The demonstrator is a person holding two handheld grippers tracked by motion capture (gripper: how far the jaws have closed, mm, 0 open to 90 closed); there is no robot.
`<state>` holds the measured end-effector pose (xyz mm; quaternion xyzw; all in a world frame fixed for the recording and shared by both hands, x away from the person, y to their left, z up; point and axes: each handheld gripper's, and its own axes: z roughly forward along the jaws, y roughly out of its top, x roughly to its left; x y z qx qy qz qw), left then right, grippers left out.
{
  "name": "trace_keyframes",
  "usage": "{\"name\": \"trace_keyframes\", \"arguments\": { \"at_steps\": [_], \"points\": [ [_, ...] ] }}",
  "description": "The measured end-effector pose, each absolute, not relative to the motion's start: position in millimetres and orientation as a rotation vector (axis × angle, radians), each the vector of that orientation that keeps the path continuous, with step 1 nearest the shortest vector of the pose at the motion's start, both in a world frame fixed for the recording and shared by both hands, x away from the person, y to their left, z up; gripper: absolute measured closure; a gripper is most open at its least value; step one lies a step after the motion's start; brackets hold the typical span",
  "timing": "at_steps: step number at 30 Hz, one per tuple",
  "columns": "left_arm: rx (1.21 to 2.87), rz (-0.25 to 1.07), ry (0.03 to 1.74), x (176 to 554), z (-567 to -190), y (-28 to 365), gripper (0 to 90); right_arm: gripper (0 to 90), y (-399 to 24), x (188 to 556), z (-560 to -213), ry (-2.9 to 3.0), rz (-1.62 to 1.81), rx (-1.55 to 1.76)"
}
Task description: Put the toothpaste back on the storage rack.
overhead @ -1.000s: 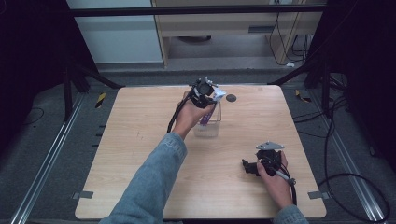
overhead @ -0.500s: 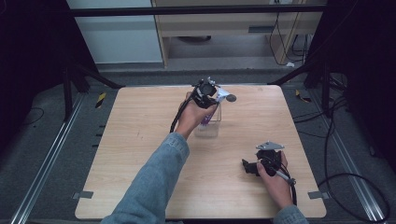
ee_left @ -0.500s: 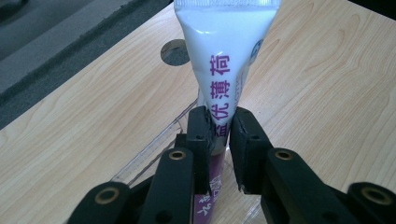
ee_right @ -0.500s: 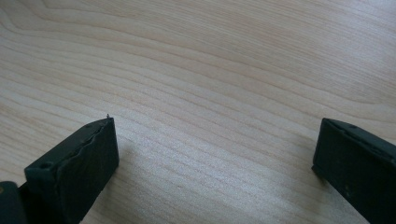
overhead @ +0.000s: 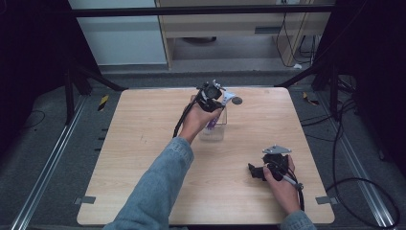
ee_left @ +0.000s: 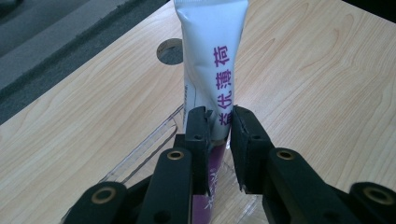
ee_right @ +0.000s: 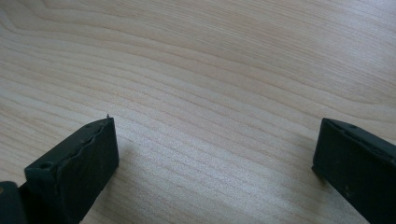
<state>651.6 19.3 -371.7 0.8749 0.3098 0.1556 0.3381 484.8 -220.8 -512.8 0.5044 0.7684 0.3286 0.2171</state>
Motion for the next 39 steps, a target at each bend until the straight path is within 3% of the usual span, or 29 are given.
{"name": "trace_keyframes", "arguments": {
  "at_steps": [39],
  "points": [
    [2.210, 0.502, 0.742, 627, -340, 36, 68.2, 0.4, -221, 485, -512, 2.129, 0.913, 1.404]
  ]
}}
